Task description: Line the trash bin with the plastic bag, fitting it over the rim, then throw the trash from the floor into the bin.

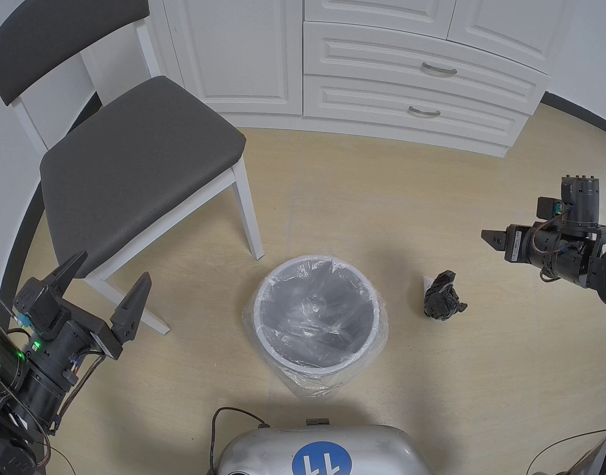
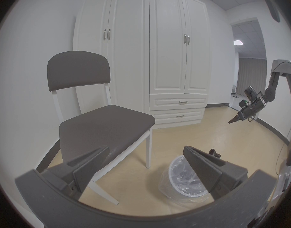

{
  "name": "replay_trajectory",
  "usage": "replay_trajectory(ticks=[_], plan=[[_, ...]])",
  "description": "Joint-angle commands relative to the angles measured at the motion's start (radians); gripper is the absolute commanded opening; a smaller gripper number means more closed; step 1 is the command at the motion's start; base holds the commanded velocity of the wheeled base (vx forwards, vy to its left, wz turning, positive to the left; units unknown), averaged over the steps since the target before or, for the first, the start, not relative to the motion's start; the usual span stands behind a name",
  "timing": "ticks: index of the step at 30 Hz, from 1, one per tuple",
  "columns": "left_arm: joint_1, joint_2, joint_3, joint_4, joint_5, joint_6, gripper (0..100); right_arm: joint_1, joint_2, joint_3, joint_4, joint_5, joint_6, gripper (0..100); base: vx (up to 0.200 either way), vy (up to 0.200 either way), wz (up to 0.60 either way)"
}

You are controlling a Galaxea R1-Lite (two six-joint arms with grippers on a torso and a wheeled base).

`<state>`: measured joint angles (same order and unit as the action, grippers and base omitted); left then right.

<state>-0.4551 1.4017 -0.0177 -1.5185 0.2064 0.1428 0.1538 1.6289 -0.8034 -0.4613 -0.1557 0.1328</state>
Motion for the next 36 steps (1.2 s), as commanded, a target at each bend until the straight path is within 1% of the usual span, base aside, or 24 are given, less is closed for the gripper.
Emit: replay_trajectory(ticks=[1, 5, 7, 15, 20, 21, 22, 28, 31, 33, 34, 35, 36], plan=[[0.001, 0.028, 0.018, 0.0, 0.001, 0.004, 100, 0.004, 0.015, -0.008, 0.004, -0.004, -0.007, 100, 0.0, 0.0, 0.0], [0.001, 0.042, 0.018, 0.0, 0.001, 0.0, 100, -0.003, 0.025, -0.01, 0.036, -0.002, -0.039, 100, 0.0, 0.0, 0.0], [0.001, 0.054, 0.018, 0.0, 0.001, 0.0, 100, -0.008, 0.068, -0.023, 0.061, 0.004, -0.051, 100, 0.0, 0.0, 0.0], [0.001, 0.062, 0.015, -0.005, 0.001, 0.003, 100, -0.007, 0.247, -0.082, 0.069, 0.002, -0.05, 100, 0.0, 0.0, 0.0], [0.006, 0.062, 0.008, -0.009, 0.001, 0.001, 100, 0.006, 0.401, -0.134, 0.059, -0.002, -0.044, 100, 0.0, 0.0, 0.0], [0.006, 0.062, 0.008, -0.009, 0.001, 0.001, 100, 0.006, 0.401, -0.134, 0.059, -0.002, -0.044, 100, 0.0, 0.0, 0.0], [0.01, 0.06, 0.01, -0.011, 0.001, 0.001, 100, 0.012, 0.451, -0.155, 0.056, -0.002, -0.039, 100, 0.0, 0.0, 0.0], [0.009, 0.065, 0.016, -0.003, 0.001, 0.001, 100, 0.01, 0.577, -0.244, 0.062, -0.018, 0.022, 100, 0.0, 0.0, 0.0], [0.009, 0.076, 0.016, -0.002, -0.001, 0.003, 100, 0.004, 0.632, -0.277, 0.061, -0.016, 0.031, 100, 0.0, 0.0, 0.0], [0.009, 0.077, 0.016, -0.002, -0.001, 0.003, 100, 0.003, 0.635, -0.278, 0.059, -0.016, 0.031, 100, 0.0, 0.0, 0.0], [0.009, 0.083, 0.016, -0.003, -0.001, 0.003, 100, 0.0, 0.69, -0.324, 0.058, -0.019, 0.051, 100, 0.0, 0.0, 0.0], [0.009, 0.083, 0.016, -0.003, -0.001, 0.003, 100, 0.0, 0.698, -0.332, 0.056, -0.021, 0.056, 100, 0.0, 0.0, 0.0], [0.009, 0.085, 0.018, -0.003, -0.001, 0.004, 100, 0.0, 0.736, -0.37, 0.058, -0.031, 0.088, 100, 0.0, 0.0, 0.0]])
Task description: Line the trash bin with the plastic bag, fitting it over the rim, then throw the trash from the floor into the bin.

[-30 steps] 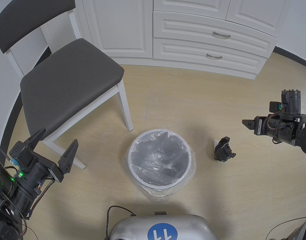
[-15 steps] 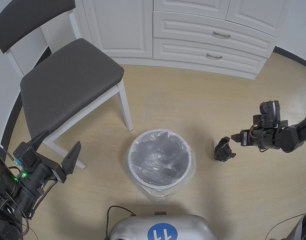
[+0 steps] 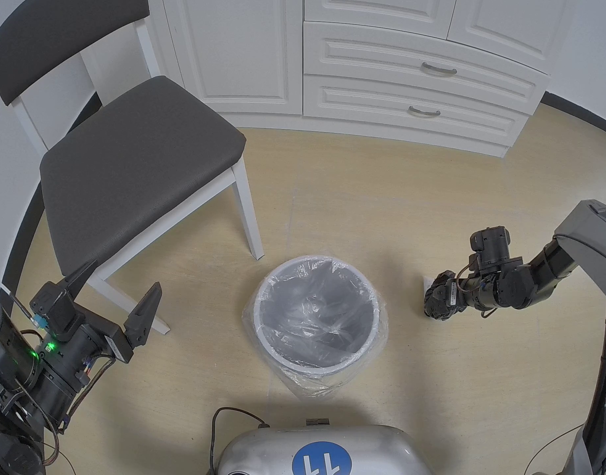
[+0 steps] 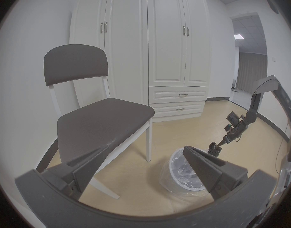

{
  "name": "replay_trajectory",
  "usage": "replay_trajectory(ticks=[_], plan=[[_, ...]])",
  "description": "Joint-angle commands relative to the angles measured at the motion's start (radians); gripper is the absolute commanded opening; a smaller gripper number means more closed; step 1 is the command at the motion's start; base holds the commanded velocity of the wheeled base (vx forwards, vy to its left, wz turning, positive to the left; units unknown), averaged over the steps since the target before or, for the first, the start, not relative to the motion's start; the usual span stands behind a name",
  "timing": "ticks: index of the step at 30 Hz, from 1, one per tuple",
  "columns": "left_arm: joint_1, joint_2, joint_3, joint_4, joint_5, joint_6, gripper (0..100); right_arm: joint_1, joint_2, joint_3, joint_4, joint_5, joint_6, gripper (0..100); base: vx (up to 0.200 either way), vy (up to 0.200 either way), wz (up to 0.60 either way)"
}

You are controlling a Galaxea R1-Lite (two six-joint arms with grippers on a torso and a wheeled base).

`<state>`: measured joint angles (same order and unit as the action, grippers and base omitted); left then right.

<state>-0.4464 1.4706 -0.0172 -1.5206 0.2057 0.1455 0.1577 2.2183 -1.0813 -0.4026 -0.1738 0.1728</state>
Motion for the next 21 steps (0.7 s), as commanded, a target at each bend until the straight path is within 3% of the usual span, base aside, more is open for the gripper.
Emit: replay_trajectory(ticks=[1, 11, 21], plan=[[-0.002, 0.016, 0.017, -0.001, 0.0, 0.0, 100, -0.004, 0.161, -0.111, 0.002, -0.019, 0.059, 100, 0.0, 0.0, 0.0], [-0.002, 0.028, 0.017, 0.004, 0.0, 0.0, 100, -0.02, 0.351, -0.347, 0.013, -0.026, 0.217, 100, 0.0, 0.0, 0.0], [-0.002, 0.043, 0.017, 0.002, 0.001, -0.001, 100, -0.041, 0.494, -0.522, 0.007, -0.027, 0.297, 100, 0.0, 0.0, 0.0]])
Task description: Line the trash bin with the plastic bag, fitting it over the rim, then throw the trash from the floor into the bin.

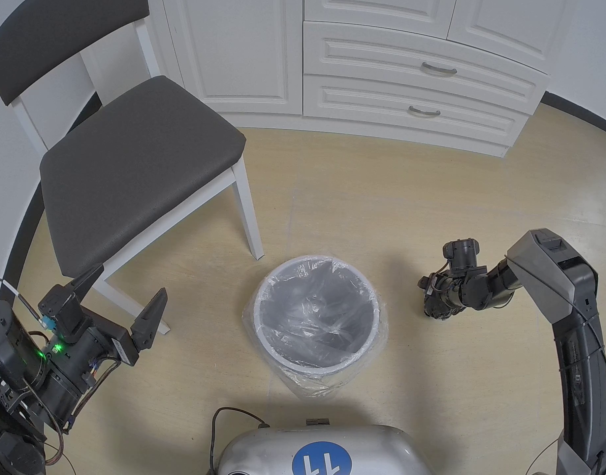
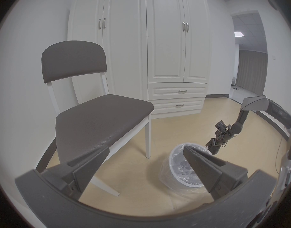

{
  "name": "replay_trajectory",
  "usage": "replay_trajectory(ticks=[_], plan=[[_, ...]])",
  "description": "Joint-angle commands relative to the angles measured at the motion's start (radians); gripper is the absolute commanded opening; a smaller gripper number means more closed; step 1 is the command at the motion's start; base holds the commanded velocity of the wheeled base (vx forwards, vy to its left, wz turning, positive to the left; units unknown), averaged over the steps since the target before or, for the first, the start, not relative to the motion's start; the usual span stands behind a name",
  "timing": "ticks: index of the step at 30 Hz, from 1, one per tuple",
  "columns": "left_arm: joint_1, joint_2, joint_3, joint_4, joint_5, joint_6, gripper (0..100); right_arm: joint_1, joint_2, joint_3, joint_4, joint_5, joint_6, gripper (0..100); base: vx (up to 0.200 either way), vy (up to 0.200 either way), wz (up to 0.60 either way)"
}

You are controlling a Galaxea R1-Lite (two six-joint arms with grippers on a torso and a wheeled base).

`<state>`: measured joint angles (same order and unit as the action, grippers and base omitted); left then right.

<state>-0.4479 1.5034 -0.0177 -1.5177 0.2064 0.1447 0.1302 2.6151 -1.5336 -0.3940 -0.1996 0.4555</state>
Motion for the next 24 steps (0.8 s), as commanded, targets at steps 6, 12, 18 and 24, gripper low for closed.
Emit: replay_trajectory(ticks=[6, 12, 18, 24], plan=[[-0.002, 0.014, 0.018, 0.001, 0.001, 0.0, 100, -0.024, 0.132, -0.095, 0.0, -0.001, 0.014, 100, 0.0, 0.0, 0.0], [0.0, 0.023, 0.018, -0.001, 0.001, -0.004, 100, -0.029, 0.168, -0.126, -0.005, -0.001, 0.017, 100, 0.0, 0.0, 0.0], [0.0, 0.023, 0.018, -0.001, 0.001, -0.004, 100, -0.04, 0.183, -0.146, -0.008, -0.009, 0.018, 100, 0.0, 0.0, 0.0], [0.0, 0.02, 0.018, -0.001, 0.001, -0.002, 100, -0.049, 0.186, -0.148, -0.008, -0.009, 0.02, 100, 0.0, 0.0, 0.0]])
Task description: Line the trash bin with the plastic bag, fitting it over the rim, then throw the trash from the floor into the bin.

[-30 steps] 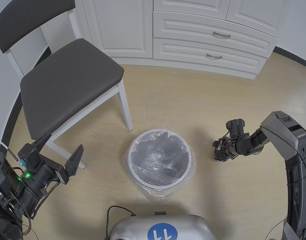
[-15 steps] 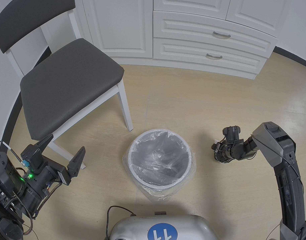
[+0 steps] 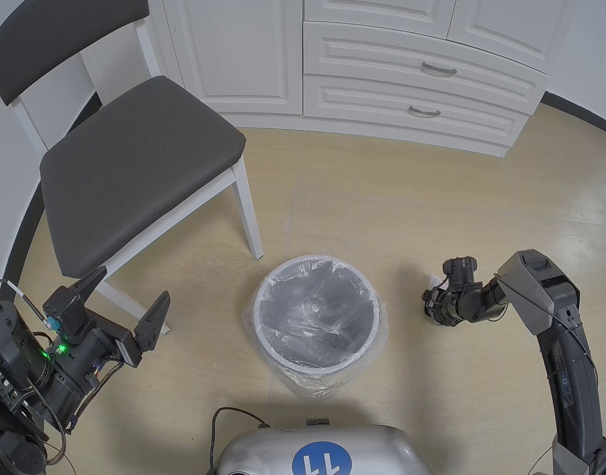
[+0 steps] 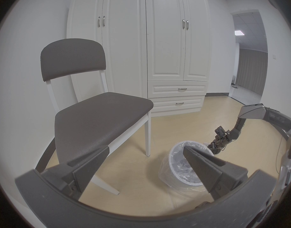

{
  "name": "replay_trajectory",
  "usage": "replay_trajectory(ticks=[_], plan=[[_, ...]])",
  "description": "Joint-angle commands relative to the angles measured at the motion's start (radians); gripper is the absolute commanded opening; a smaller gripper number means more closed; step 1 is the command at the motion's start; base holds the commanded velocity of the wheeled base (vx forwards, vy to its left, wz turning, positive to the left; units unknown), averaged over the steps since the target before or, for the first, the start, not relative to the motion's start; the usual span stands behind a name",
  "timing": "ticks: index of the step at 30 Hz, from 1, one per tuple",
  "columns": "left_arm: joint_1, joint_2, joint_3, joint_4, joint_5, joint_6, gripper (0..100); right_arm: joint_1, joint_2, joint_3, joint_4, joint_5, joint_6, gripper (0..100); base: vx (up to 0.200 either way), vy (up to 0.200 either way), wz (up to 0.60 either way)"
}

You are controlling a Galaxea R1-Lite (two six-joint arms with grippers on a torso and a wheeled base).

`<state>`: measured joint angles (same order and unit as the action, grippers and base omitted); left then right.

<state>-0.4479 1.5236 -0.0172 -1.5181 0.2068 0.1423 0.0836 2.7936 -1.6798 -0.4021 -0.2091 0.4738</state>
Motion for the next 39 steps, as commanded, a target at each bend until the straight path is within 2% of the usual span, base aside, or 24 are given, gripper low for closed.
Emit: replay_trajectory(ticks=[1, 22, 23, 33, 39], plan=[[0.0, 0.0, 0.017, -0.001, 0.0, 0.0, 100, -0.002, 0.007, -0.001, 0.0, 0.001, 0.0, 100, 0.0, 0.0, 0.0], [0.0, 0.0, 0.017, -0.001, 0.0, 0.0, 100, -0.019, 0.034, -0.043, 0.039, 0.001, -0.006, 100, 0.0, 0.0, 0.0], [0.0, 0.0, 0.017, -0.001, 0.0, 0.0, 100, -0.019, 0.034, -0.043, 0.04, 0.001, -0.006, 0, 0.0, 0.0, 0.0], [-0.002, 0.001, 0.017, -0.001, 0.0, 0.0, 100, -0.025, 0.027, -0.038, 0.051, -0.001, -0.009, 0, 0.0, 0.0, 0.0], [-0.002, 0.0, 0.017, -0.001, 0.0, 0.0, 100, -0.021, -0.04, 0.046, 0.066, 0.002, -0.029, 0, 0.0, 0.0, 0.0]])
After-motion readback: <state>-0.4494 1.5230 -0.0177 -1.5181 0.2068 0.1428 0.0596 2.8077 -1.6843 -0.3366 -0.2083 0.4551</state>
